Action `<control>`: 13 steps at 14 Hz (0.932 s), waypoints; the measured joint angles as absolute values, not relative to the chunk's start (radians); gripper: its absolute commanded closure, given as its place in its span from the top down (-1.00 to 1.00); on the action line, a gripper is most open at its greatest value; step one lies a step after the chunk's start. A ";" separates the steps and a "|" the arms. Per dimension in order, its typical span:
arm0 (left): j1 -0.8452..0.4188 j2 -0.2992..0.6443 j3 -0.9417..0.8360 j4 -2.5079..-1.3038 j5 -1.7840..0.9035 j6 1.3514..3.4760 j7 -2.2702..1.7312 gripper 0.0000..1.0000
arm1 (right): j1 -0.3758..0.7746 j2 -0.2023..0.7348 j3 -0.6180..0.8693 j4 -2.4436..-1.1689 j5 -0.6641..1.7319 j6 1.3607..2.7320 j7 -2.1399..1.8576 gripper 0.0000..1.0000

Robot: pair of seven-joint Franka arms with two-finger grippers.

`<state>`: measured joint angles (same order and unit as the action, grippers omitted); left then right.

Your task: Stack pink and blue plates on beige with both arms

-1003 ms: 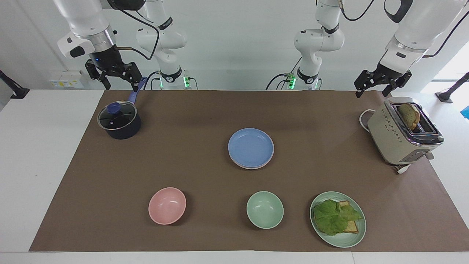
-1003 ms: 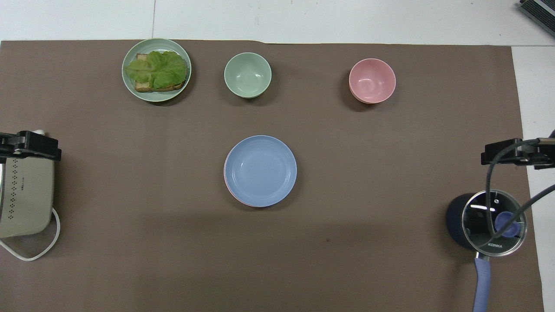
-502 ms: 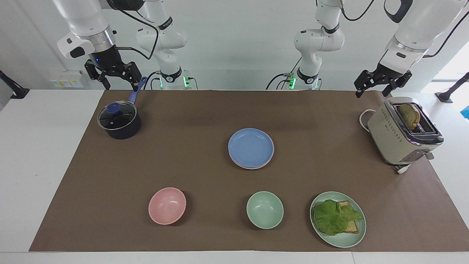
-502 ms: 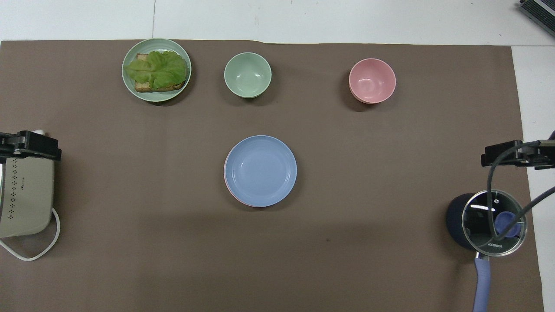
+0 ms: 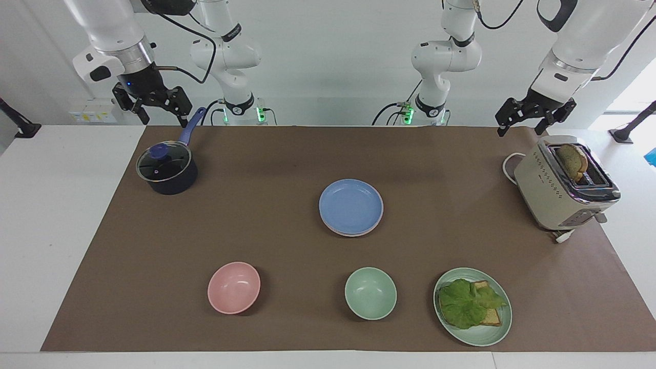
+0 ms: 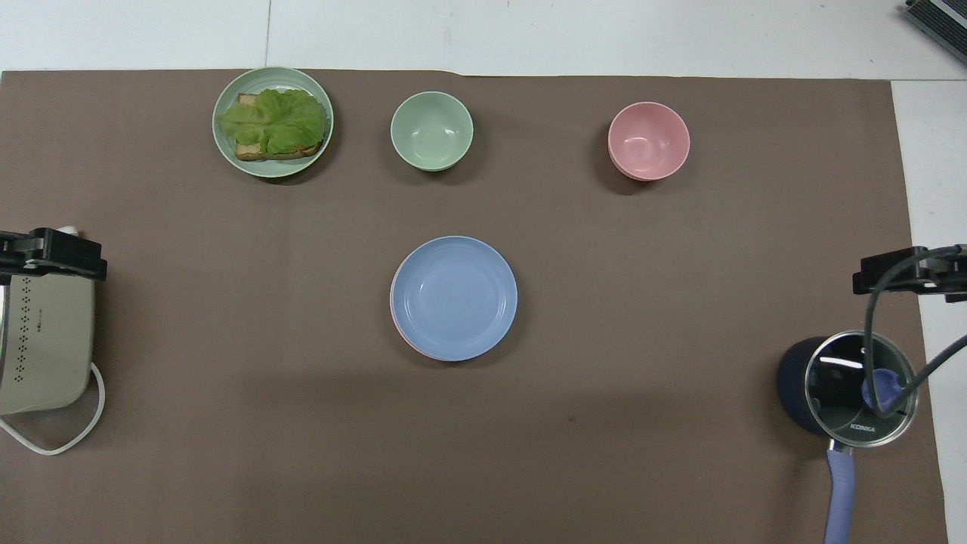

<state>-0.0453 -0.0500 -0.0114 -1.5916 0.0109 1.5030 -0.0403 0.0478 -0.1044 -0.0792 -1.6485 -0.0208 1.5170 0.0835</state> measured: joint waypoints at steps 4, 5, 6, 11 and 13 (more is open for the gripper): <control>-0.045 -0.050 -0.011 -1.592 0.011 1.503 -0.040 1.00 | 0.032 -0.104 -0.081 -1.649 -0.021 1.513 0.083 1.00; -0.045 -0.050 -0.011 -1.592 0.011 1.503 -0.040 1.00 | 0.031 -0.104 -0.081 -1.649 -0.021 1.513 0.082 1.00; -0.045 -0.050 -0.011 -1.592 0.011 1.503 -0.040 1.00 | 0.031 -0.104 -0.081 -1.647 -0.021 1.513 0.075 1.00; -0.045 -0.050 -0.011 -1.592 0.011 1.503 -0.040 1.00 | 0.031 -0.105 -0.083 -1.643 -0.022 1.499 0.011 1.00; -0.045 -0.050 -0.011 -1.592 0.011 1.503 -0.040 1.00 | 0.031 -0.105 -0.083 -1.643 -0.022 1.499 0.010 1.00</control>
